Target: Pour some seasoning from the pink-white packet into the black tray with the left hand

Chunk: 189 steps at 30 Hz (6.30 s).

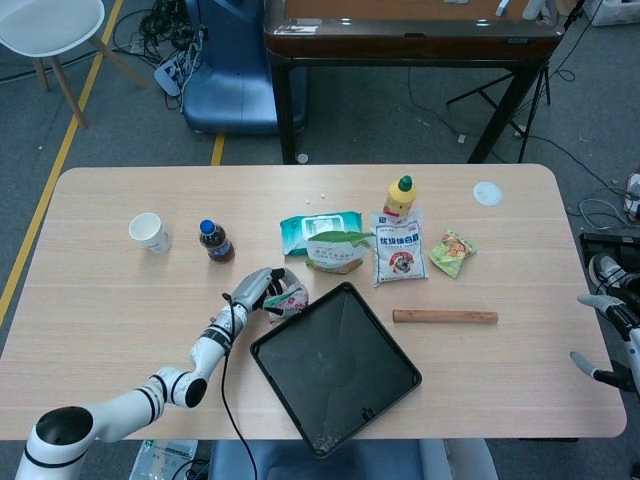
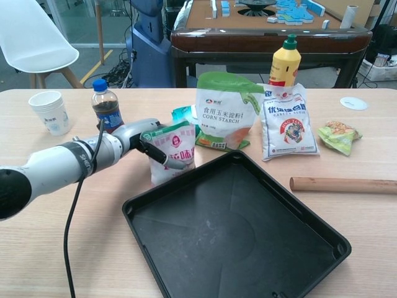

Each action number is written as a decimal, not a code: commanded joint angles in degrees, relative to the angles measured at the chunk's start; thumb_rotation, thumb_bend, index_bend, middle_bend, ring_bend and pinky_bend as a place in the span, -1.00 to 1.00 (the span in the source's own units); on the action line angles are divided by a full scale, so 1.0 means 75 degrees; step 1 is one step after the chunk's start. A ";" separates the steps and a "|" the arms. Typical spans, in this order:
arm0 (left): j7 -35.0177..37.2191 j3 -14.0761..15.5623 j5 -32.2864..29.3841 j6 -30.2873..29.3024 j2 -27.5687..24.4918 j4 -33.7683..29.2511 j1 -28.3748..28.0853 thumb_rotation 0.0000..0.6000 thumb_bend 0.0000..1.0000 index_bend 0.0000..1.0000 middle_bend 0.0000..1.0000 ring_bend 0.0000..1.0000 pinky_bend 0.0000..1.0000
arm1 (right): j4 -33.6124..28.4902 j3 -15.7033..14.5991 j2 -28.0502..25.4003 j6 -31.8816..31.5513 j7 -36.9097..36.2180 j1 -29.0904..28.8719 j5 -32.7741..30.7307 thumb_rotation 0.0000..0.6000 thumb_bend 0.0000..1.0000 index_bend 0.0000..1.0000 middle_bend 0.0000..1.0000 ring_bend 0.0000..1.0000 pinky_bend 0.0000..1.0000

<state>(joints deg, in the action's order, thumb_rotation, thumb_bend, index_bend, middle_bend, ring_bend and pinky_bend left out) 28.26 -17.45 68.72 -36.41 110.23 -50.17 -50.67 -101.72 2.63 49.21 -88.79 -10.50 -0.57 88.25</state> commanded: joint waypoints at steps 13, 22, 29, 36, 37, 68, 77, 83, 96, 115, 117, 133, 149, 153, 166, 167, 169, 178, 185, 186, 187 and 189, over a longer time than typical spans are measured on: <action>-0.1748 0.0770 0.1321 -0.1916 -0.0789 -0.0783 0.0379 1.00 -0.66 -0.09 0.15 0.06 0.06 | 0.0033 0.0006 0.0043 0.0019 -0.0064 -0.0052 0.0156 1.00 -0.69 -0.45 -0.39 -0.70 -0.65; -0.4087 0.1273 0.2141 -0.3598 -0.1257 -0.1856 0.0880 1.00 -0.66 -0.10 0.16 0.06 0.06 | 0.0129 -0.0047 0.0072 -0.0156 -0.0205 0.0010 0.0381 1.00 -0.69 -0.45 -0.39 -0.70 -0.65; -0.6260 0.1497 0.2481 -0.4430 -0.1122 -0.2122 0.1175 1.00 -0.66 -0.11 0.16 0.06 0.06 | 0.0202 -0.0088 0.0105 -0.0257 -0.0284 0.0047 0.0514 1.00 -0.69 -0.45 -0.39 -0.70 -0.65; -0.8060 0.1832 0.2931 -0.4913 -0.0694 -0.1650 0.1345 1.00 -0.67 -0.12 0.16 0.06 0.06 | 0.0290 -0.0127 0.0121 -0.0413 -0.0395 0.0142 0.0569 1.00 -0.69 -0.45 -0.39 -0.70 -0.65; -0.8192 0.1867 0.2986 -0.4955 -0.0640 -0.1558 0.1361 1.00 -0.67 -0.12 0.16 0.06 0.06 | 0.0304 -0.0132 0.0126 -0.0434 -0.0410 0.0155 0.0575 1.00 -0.69 -0.45 -0.39 -0.70 -0.65; -1.1637 0.2182 0.3334 -0.4896 0.0199 -0.0021 0.1876 1.00 -0.67 -0.15 0.16 0.06 0.06 | 0.0360 -0.0168 0.0104 -0.0617 -0.0500 0.0299 0.0605 1.00 -0.69 -0.45 -0.39 -0.70 -0.65; -1.1543 0.1952 0.3176 -0.4941 -0.0107 -0.0978 0.1927 1.00 -0.67 -0.15 0.16 0.06 0.06 | 0.0365 -0.0173 0.0107 -0.0646 -0.0512 0.0334 0.0587 1.00 -0.69 -0.45 -0.38 -0.70 -0.65; -1.0545 0.1713 0.2667 -0.4361 -0.0432 -0.1876 0.1872 1.00 -0.67 -0.15 0.16 0.07 0.06 | 0.0368 -0.0162 0.0117 -0.0672 -0.0526 0.0347 0.0581 1.00 -0.69 -0.45 -0.39 -0.70 -0.65; -0.8051 0.0674 0.0773 -0.2791 -0.1208 -0.3357 0.1636 1.00 -0.67 -0.15 0.16 0.06 0.06 | 0.0382 -0.0118 0.0153 -0.0554 -0.0518 0.0276 0.0521 1.00 -0.69 -0.45 -0.39 -0.70 -0.65; -0.3506 0.0102 -0.0090 -0.0647 -0.1812 -0.3139 0.1101 1.00 -0.67 -0.19 0.16 0.02 0.05 | 0.0378 -0.0077 0.0187 -0.0391 -0.0474 0.0202 0.0392 1.00 -0.69 -0.45 -0.39 -0.70 -0.65; -0.3130 0.0106 -0.0020 -0.0534 -0.1759 -0.2981 0.1028 1.00 -0.68 -0.21 0.16 0.01 0.03 | 0.0372 -0.0077 0.0184 -0.0395 -0.0472 0.0212 0.0374 1.00 -0.69 -0.45 -0.39 -0.70 -0.65; -0.1934 0.0338 0.0316 -0.0329 -0.1595 -0.2249 0.0686 1.00 -0.69 -0.52 -0.25 -0.46 -0.26 | 0.0396 -0.0062 0.0192 -0.0356 -0.0478 0.0212 0.0311 1.00 -0.69 -0.45 -0.39 -0.70 -0.65; -0.2087 0.0475 0.0000 -0.0354 -0.1842 -0.2745 0.0618 1.00 -0.69 -0.88 -0.52 -0.69 -0.37 | 0.0404 -0.0060 0.0184 -0.0388 -0.0501 0.0231 0.0332 1.00 -0.69 -0.45 -0.38 -0.70 -0.65; -0.2141 0.0497 -0.0124 -0.0333 -0.2033 -0.3085 0.0635 1.00 -0.69 -0.94 -0.56 -0.72 -0.41 | 0.0407 -0.0054 0.0197 -0.0375 -0.0508 0.0207 0.0362 1.00 -0.69 -0.45 -0.39 -0.70 -0.65; -0.2504 0.0601 -0.0271 -0.0844 -0.2640 -0.4213 0.0862 1.00 -0.69 -1.00 -0.85 -1.00 -0.70 | 0.0491 -0.0063 0.0215 -0.0432 -0.0618 0.0187 0.0494 1.00 -0.69 -0.45 -0.38 -0.70 -0.65; -0.2510 0.0592 -0.0273 -0.0890 -0.2694 -0.4295 0.0880 1.00 -0.69 -1.00 -0.86 -1.00 -0.71 | 0.0498 -0.0065 0.0216 -0.0439 -0.0626 0.0187 0.0505 1.00 -0.69 -0.45 -0.39 -0.70 -0.65; -0.2535 0.0584 -0.0275 -0.0984 -0.2864 -0.4523 0.0930 1.00 -0.69 -1.00 -0.88 -1.00 -0.71 | 0.0514 -0.0067 0.0221 -0.0454 -0.0644 0.0188 0.0521 1.00 -0.69 -0.45 -0.39 -0.70 -0.65; -0.2604 0.0765 0.0112 -0.1714 -0.3950 -0.5940 0.1439 1.00 -0.69 -1.00 -0.91 -1.00 -0.72 | 0.0588 -0.0077 0.0249 -0.0453 -0.0710 0.0178 0.0538 1.00 -0.69 -0.45 -0.38 -0.70 -0.65; -0.2541 0.1002 0.0686 -0.2435 -0.4854 -0.6715 0.1966 1.00 -0.69 -1.00 -0.91 -1.00 -0.72 | 0.0594 -0.0069 0.0267 -0.0385 -0.0688 0.0126 0.0531 1.00 -0.69 -0.45 -0.39 -0.70 -0.65; -0.2552 0.1036 0.0774 -0.2649 -0.5000 -0.6767 0.2098 1.00 -0.70 -1.00 -0.91 -1.00 -0.72 | 0.0593 -0.0069 0.0266 -0.0355 -0.0672 0.0110 0.0529 1.00 -0.69 -0.45 -0.39 -0.70 -0.65; -0.2542 0.1067 0.0832 -0.2760 -0.5083 -0.6804 0.2175 1.00 -0.69 -1.00 -0.91 -1.00 -0.72 | 0.0589 -0.0073 0.0259 -0.0327 -0.0660 0.0098 0.0525 1.00 -0.69 -0.45 -0.39 -0.70 -0.65; -0.2534 0.1141 0.0909 -0.3072 -0.5342 -0.6881 0.2412 1.00 -0.69 -1.00 -0.91 -1.00 -0.72 | 0.0561 -0.0079 0.0229 -0.0256 -0.0626 0.0076 0.0489 1.00 -0.69 -0.45 -0.39 -0.70 -0.65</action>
<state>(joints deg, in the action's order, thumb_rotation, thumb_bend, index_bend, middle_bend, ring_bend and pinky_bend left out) 9.19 -9.66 74.50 -57.32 71.92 -100.83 -34.39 -97.44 2.06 51.02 -90.84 -15.29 0.07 92.01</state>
